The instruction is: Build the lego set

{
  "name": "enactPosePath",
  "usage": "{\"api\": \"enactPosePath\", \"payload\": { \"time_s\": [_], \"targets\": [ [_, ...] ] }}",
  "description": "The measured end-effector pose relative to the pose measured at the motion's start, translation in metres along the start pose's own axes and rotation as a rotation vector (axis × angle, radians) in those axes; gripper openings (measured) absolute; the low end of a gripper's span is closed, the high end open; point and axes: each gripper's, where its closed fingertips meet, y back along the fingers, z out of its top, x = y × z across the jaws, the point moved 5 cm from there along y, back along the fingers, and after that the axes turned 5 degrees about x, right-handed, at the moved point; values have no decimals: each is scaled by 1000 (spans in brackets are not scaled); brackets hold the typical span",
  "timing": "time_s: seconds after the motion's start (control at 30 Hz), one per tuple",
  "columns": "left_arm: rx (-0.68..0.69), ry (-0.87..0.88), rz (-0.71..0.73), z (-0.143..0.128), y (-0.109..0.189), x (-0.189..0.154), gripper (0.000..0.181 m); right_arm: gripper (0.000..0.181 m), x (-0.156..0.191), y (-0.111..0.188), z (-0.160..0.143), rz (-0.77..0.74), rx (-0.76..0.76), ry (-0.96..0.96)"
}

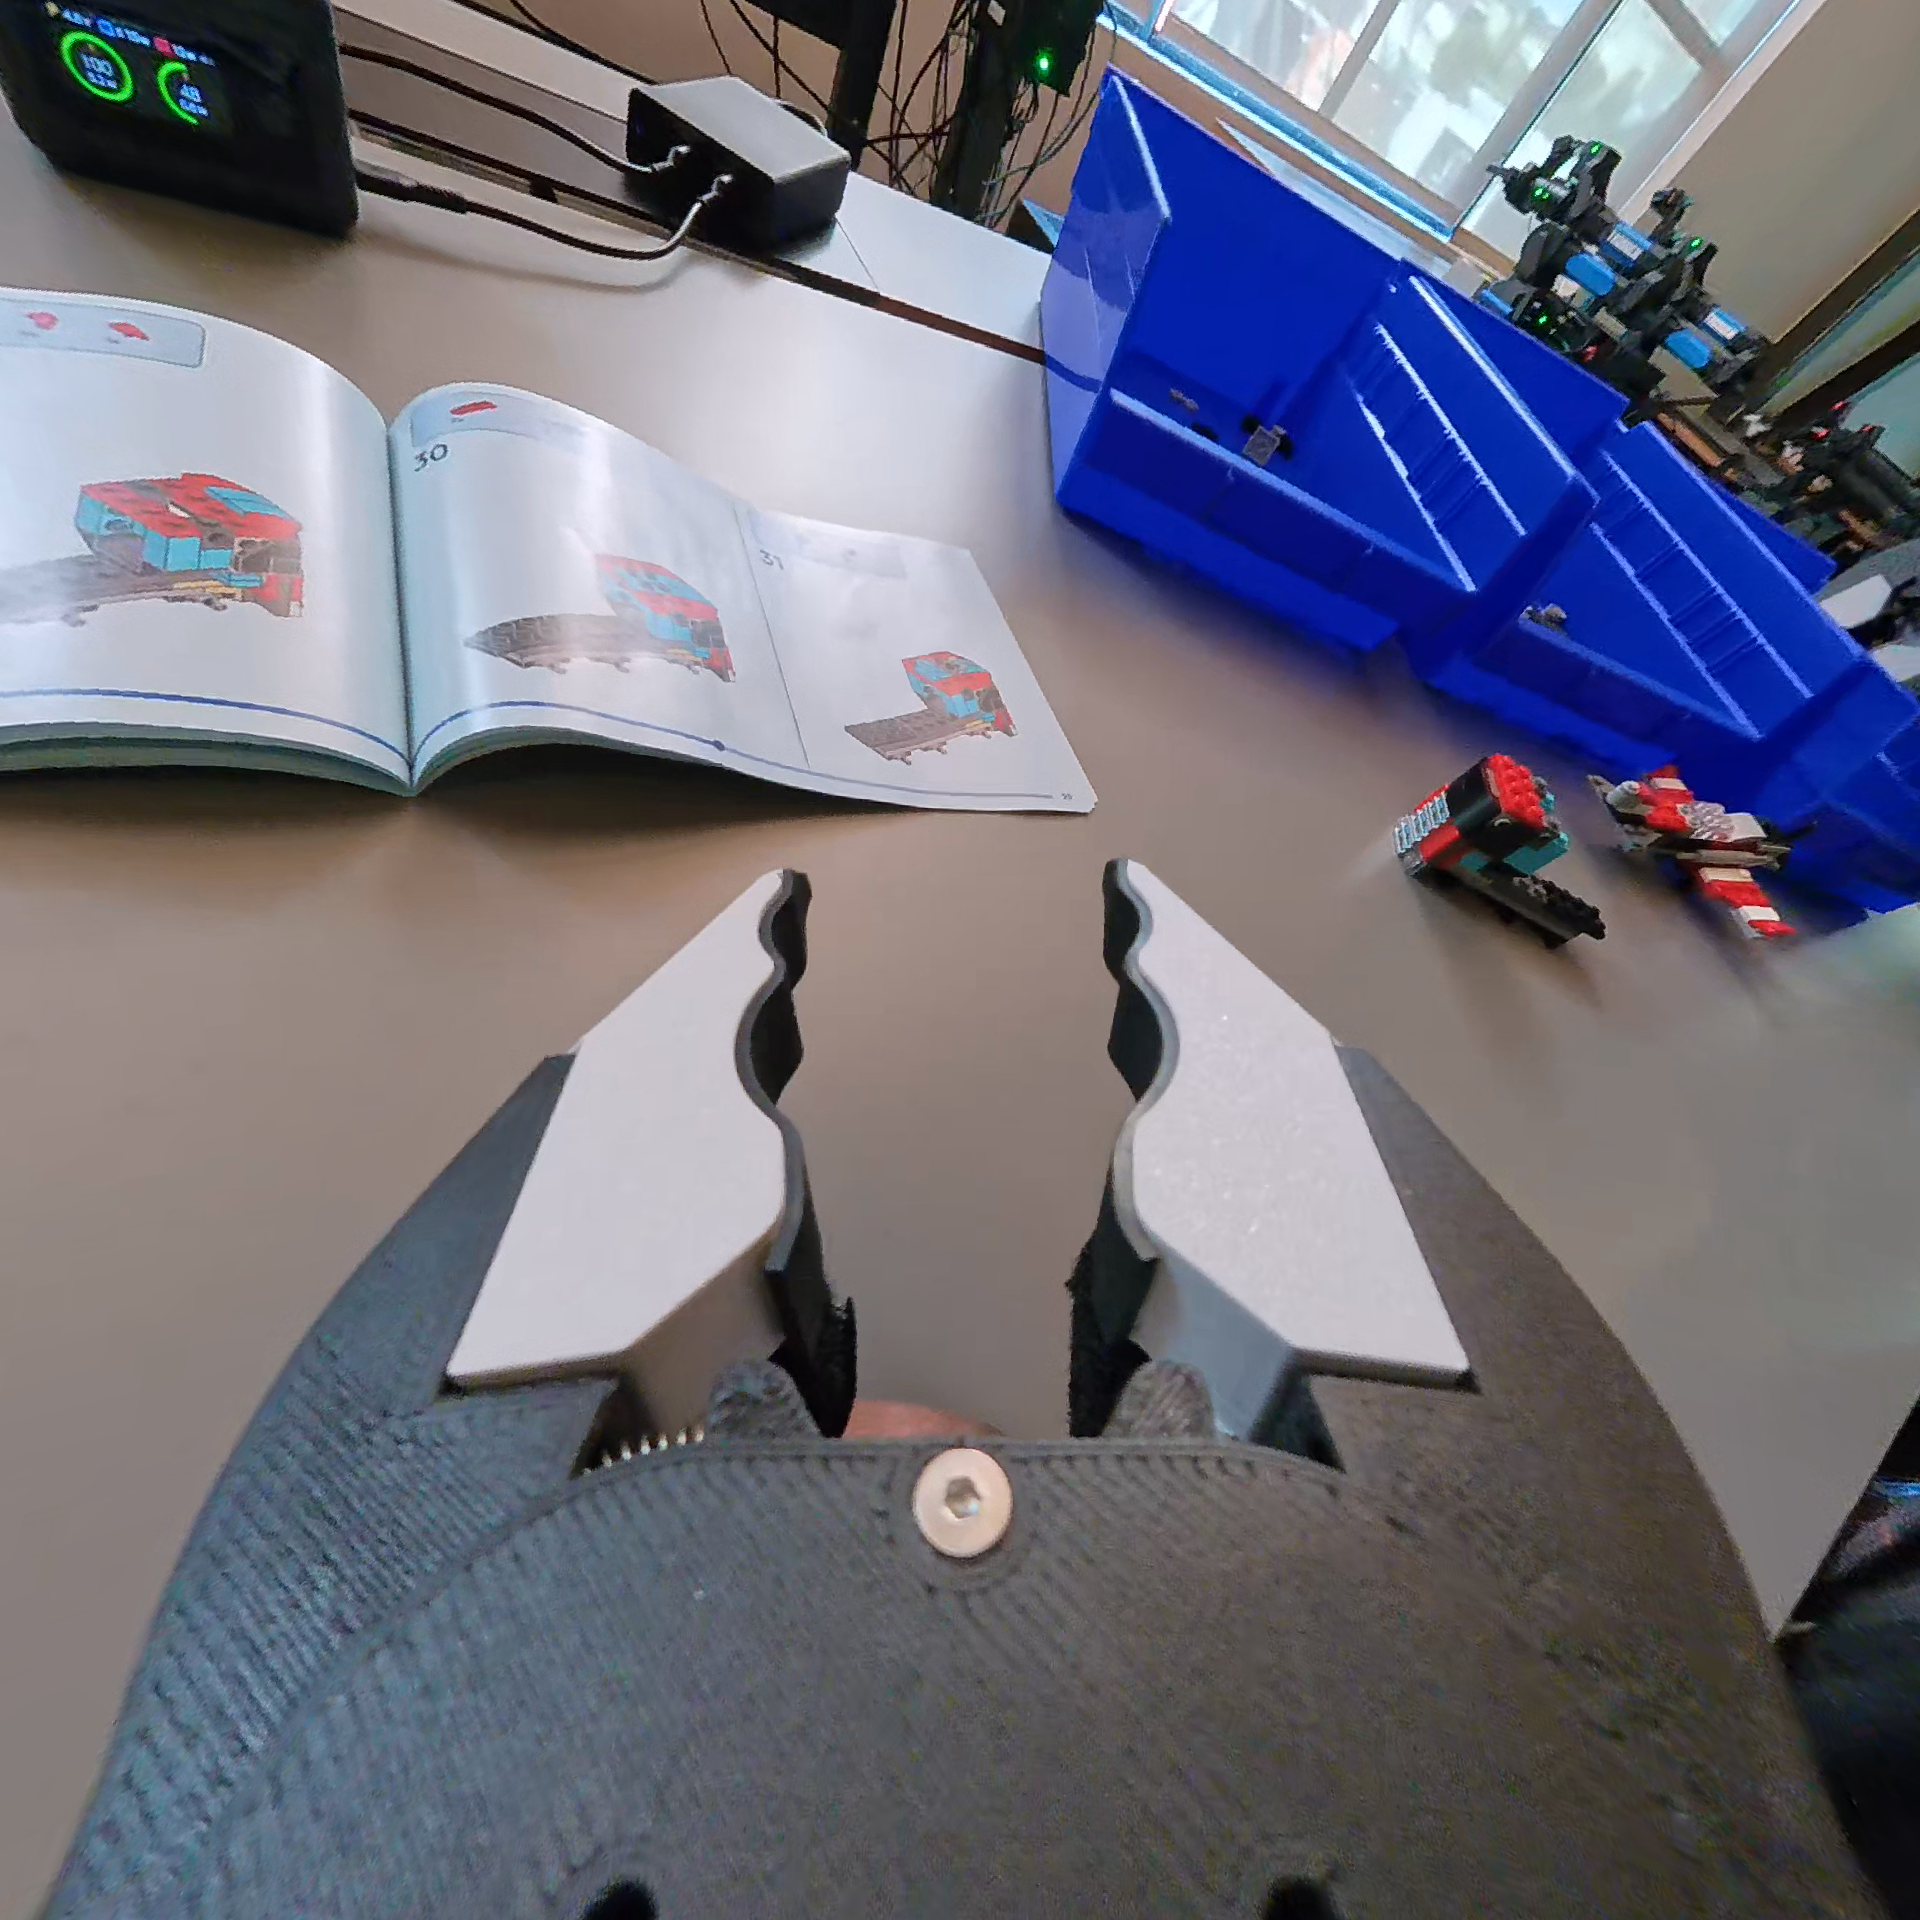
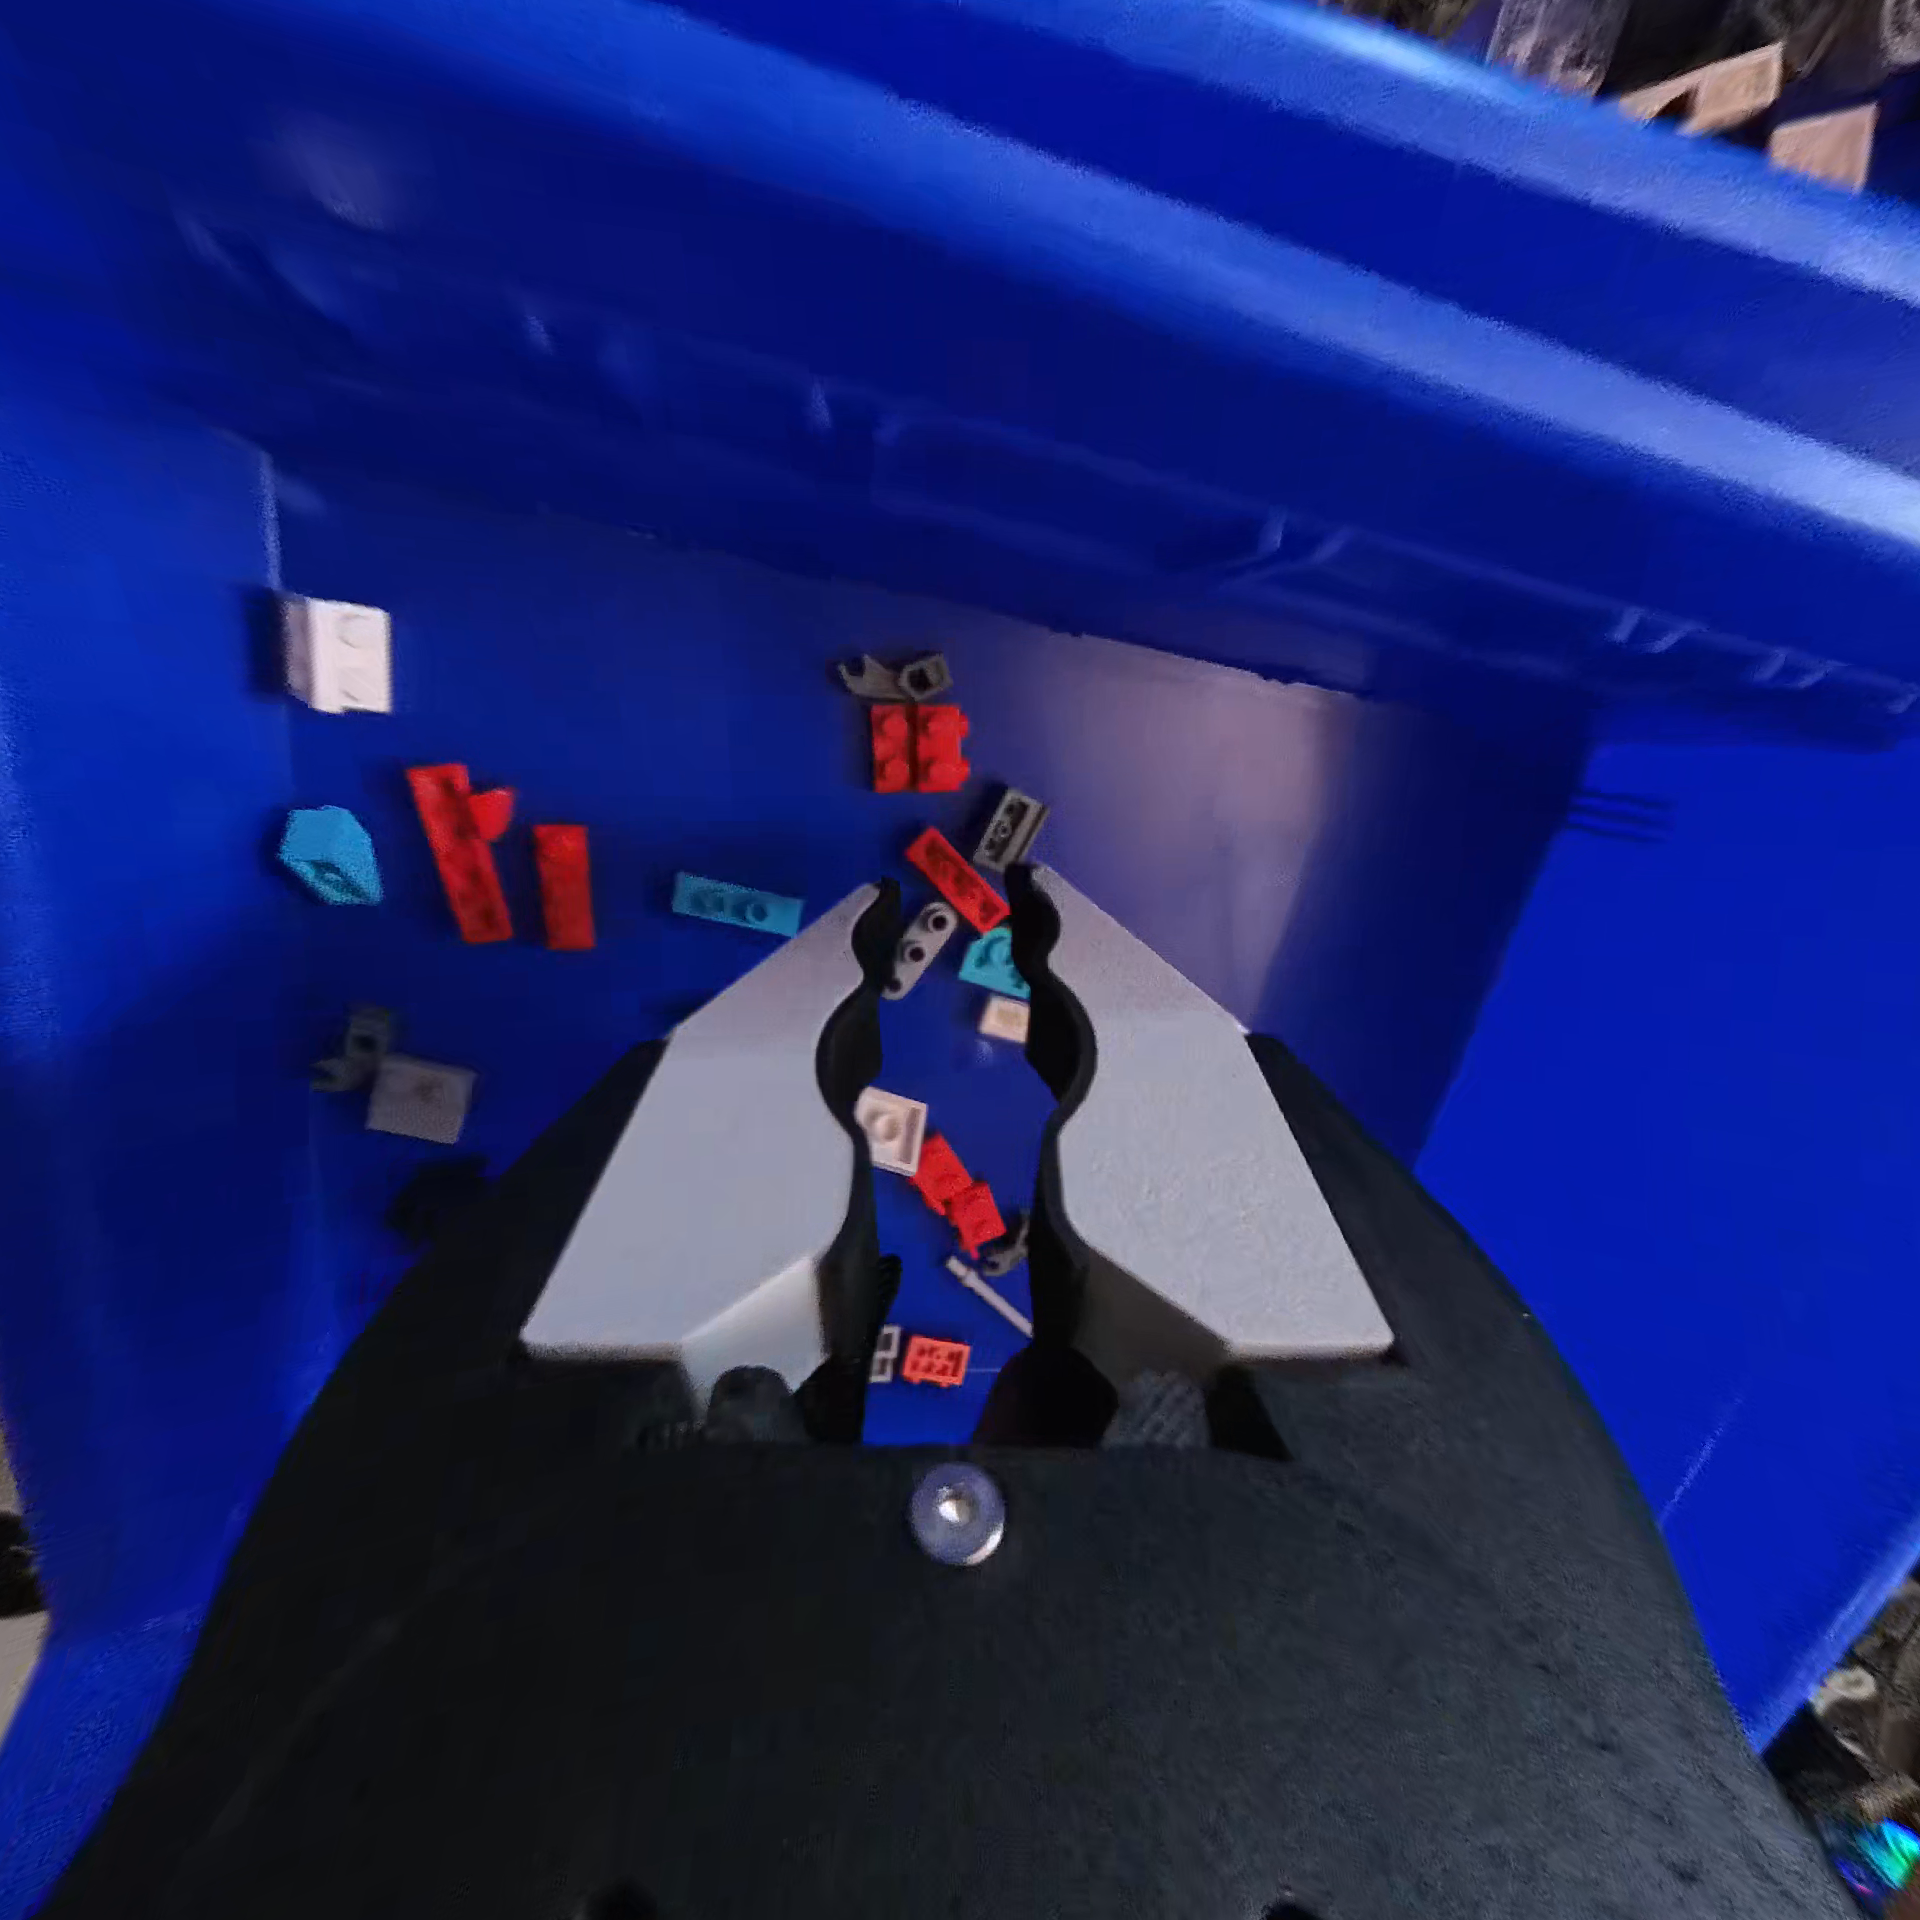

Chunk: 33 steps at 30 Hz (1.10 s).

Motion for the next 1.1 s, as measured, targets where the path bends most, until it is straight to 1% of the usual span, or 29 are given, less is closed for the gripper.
{"api": "enactPosePath", "payload": {
  "time_s": [0.1,0.17,0.2,0.37,0.47,0.57,0.63,0.7,0.77,0.8,0.87,1.0,1.1],
  "targets": [
    [26,-10,11,-2,-3,0,59,20,-1,-9,-6,33,51,-2],
    [44,-7,6,-3,-5,0,59,14,-2,-10,-3,56,27,-31],
    [48,-5,4,-3,-6,0,59,9,-1,-10,-3,71,27,-41],
    [43,0,-4,-2,-5,0,59,7,4,-6,-4,80,18,-85],
    [31,7,-13,-2,-4,0,59,6,9,13,0,42,-27,-130],
    [32,6,-19,-2,-4,0,59,6,19,49,14,-33,-103,-159],
    [41,0,-19,-2,-5,-1,59,6,36,77,36,-53,-205,-165],
    [51,-9,-19,-3,-6,-2,59,6,57,101,65,-51,-327,-170],
    [60,-16,-23,-4,-7,-3,59,6,81,115,98,-12,-449,-181],
    [64,-18,-25,-4,-7,-4,58,6,93,117,115,14,-497,-189],
    [68,-26,-29,-4,-8,-5,58,6,113,113,149,59,-570,-229],
    [63,-45,-43,-4,-7,-8,58,6,154,86,213,221,-699,-379],
    [46,-40,-65,-3,-4,-9,58,6,184,54,250,287,-710,-436]
  ]
}}
